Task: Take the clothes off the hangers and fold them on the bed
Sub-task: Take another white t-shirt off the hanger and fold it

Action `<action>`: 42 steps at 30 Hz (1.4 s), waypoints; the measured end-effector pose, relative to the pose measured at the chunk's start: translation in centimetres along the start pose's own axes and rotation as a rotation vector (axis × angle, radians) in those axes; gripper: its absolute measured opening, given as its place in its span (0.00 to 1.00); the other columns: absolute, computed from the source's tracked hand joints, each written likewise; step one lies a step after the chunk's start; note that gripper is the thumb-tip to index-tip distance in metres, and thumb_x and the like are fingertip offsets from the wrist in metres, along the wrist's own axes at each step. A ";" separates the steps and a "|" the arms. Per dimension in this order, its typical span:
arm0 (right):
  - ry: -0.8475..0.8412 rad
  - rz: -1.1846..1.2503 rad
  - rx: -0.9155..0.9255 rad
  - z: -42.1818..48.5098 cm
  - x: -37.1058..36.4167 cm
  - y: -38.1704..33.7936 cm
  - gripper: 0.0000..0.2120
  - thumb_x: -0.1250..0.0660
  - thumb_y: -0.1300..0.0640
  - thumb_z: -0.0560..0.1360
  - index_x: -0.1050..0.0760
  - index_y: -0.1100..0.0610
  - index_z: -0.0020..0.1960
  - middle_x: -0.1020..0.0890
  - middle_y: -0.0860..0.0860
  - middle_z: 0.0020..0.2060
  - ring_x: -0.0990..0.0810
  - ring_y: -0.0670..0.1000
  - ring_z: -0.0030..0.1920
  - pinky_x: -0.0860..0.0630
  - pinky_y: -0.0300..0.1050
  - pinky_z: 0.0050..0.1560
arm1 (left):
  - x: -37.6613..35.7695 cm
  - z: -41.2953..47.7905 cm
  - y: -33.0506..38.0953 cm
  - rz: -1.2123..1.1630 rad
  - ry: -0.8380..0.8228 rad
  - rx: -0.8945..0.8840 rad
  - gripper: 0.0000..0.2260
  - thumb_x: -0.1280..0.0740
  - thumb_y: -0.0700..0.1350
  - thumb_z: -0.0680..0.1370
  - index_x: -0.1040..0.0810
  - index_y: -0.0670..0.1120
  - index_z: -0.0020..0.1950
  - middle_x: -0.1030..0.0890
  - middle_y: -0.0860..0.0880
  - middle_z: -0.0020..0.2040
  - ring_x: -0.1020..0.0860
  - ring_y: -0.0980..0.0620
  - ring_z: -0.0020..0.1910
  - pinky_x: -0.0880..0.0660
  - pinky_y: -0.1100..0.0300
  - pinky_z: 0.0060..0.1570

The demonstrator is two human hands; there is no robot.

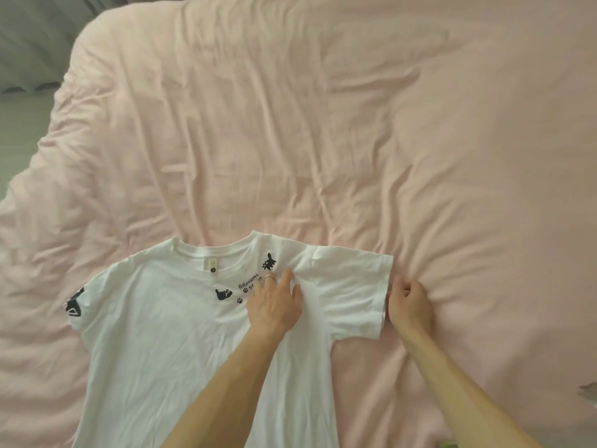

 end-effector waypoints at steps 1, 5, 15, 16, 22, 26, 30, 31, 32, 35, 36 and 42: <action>-0.027 -0.008 -0.012 0.1 -0.1 -0.2 0.23 0.43 0.40 0.81 0.25 0.59 0.55 0.18 0.60 0.55 0.21 0.62 0.56 0.30 0.49 0.51 | 0.0 0.4 0.5 0.000 0.070 -0.031 0.19 0.45 0.57 0.82 0.34 0.56 0.72 0.31 0.45 0.71 0.30 0.43 0.67 0.30 0.49 0.60; -0.164 0.062 -0.086 0.3 -1.5 -0.7 0.38 0.39 0.22 0.67 0.25 0.57 0.53 0.17 0.51 0.48 0.18 0.55 0.47 0.23 0.48 0.49 | -0.8 1.6 3.4 -0.034 0.119 -0.229 0.24 0.43 0.56 0.82 0.40 0.59 0.79 0.39 0.46 0.79 0.42 0.42 0.78 0.40 0.47 0.73; -0.158 -0.099 -0.211 -0.3 -2.0 -1.6 0.43 0.38 0.25 0.69 0.27 0.61 0.64 0.18 0.56 0.58 0.21 0.58 0.61 0.29 0.52 0.65 | -3.9 2.0 5.6 0.002 0.020 -0.102 0.32 0.52 0.66 0.81 0.67 0.64 0.78 0.65 0.54 0.81 0.64 0.43 0.80 0.58 0.32 0.73; -0.212 -0.132 -0.192 -0.3 -2.1 -1.4 0.39 0.40 0.27 0.72 0.24 0.60 0.63 0.18 0.55 0.57 0.21 0.57 0.60 0.31 0.52 0.67 | -4.1 1.9 5.5 -0.033 0.056 -0.110 0.32 0.51 0.66 0.81 0.67 0.64 0.78 0.65 0.54 0.81 0.64 0.44 0.80 0.58 0.33 0.74; 0.028 -0.004 0.071 -1.0 -0.9 0.4 0.16 0.45 0.47 0.84 0.29 0.59 0.49 0.19 0.57 0.47 0.21 0.61 0.51 0.34 0.49 0.47 | -5.4 1.0 5.5 -0.130 0.105 -0.216 0.32 0.56 0.66 0.79 0.62 0.59 0.81 0.62 0.56 0.81 0.63 0.53 0.80 0.61 0.43 0.78; 0.054 0.078 0.051 -1.6 -1.7 2.9 0.15 0.42 0.47 0.83 0.30 0.58 0.46 0.19 0.58 0.44 0.22 0.63 0.48 0.35 0.48 0.44 | -6.0 2.2 5.9 -0.007 -0.060 -0.216 0.35 0.54 0.70 0.78 0.67 0.62 0.79 0.71 0.56 0.79 0.70 0.50 0.78 0.68 0.40 0.75; -0.061 0.194 -0.005 -1.5 -2.2 3.0 0.18 0.32 0.41 0.76 0.27 0.55 0.53 0.18 0.49 0.45 0.20 0.55 0.48 0.25 0.48 0.52 | -5.7 2.2 5.9 -0.036 -0.031 -0.236 0.33 0.53 0.69 0.79 0.65 0.62 0.79 0.70 0.56 0.79 0.70 0.51 0.78 0.68 0.40 0.74; -0.113 0.214 -0.026 -1.6 -2.2 2.9 0.20 0.29 0.40 0.73 0.27 0.54 0.55 0.18 0.47 0.46 0.20 0.53 0.48 0.24 0.49 0.54 | -5.5 1.7 5.6 -0.062 0.031 -0.264 0.32 0.52 0.67 0.80 0.62 0.62 0.80 0.67 0.57 0.80 0.69 0.52 0.78 0.68 0.41 0.75; -0.151 0.228 -0.035 -1.6 -2.2 2.9 0.22 0.27 0.42 0.72 0.28 0.54 0.57 0.19 0.46 0.47 0.19 0.52 0.49 0.23 0.50 0.55 | -5.4 1.1 5.2 -0.085 0.101 -0.285 0.31 0.52 0.65 0.81 0.60 0.62 0.81 0.65 0.57 0.80 0.67 0.54 0.79 0.67 0.43 0.75; -0.164 0.187 0.000 -1.6 -1.7 2.7 0.18 0.27 0.49 0.72 0.27 0.54 0.56 0.19 0.48 0.48 0.19 0.54 0.51 0.23 0.51 0.56 | -6.1 -0.5 4.5 -0.098 0.075 -0.259 0.30 0.54 0.62 0.82 0.59 0.58 0.82 0.61 0.57 0.81 0.65 0.56 0.79 0.66 0.44 0.77; -0.131 0.166 0.025 -1.8 -1.6 2.3 0.15 0.28 0.51 0.73 0.27 0.54 0.55 0.19 0.48 0.47 0.19 0.55 0.51 0.24 0.51 0.56 | -6.2 -0.7 4.4 -0.094 0.013 -0.248 0.29 0.54 0.62 0.83 0.60 0.57 0.82 0.62 0.56 0.81 0.65 0.56 0.79 0.66 0.44 0.77; -0.066 0.239 0.300 -7.4 -2.1 -3.2 0.15 0.32 0.55 0.76 0.26 0.50 0.63 0.21 0.40 0.44 0.23 0.38 0.42 0.26 0.36 0.48 | -1.1 0.7 3.0 -0.818 -0.066 -0.074 0.26 0.48 0.65 0.79 0.18 0.49 0.56 0.17 0.49 0.58 0.21 0.47 0.59 0.28 0.46 0.64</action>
Point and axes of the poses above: each hand's wrist, its own z-axis towards the middle knuckle, its own x-axis out of the back of the hand, y = z × x, the point moved 2 cm from there along z, towards the middle knuckle
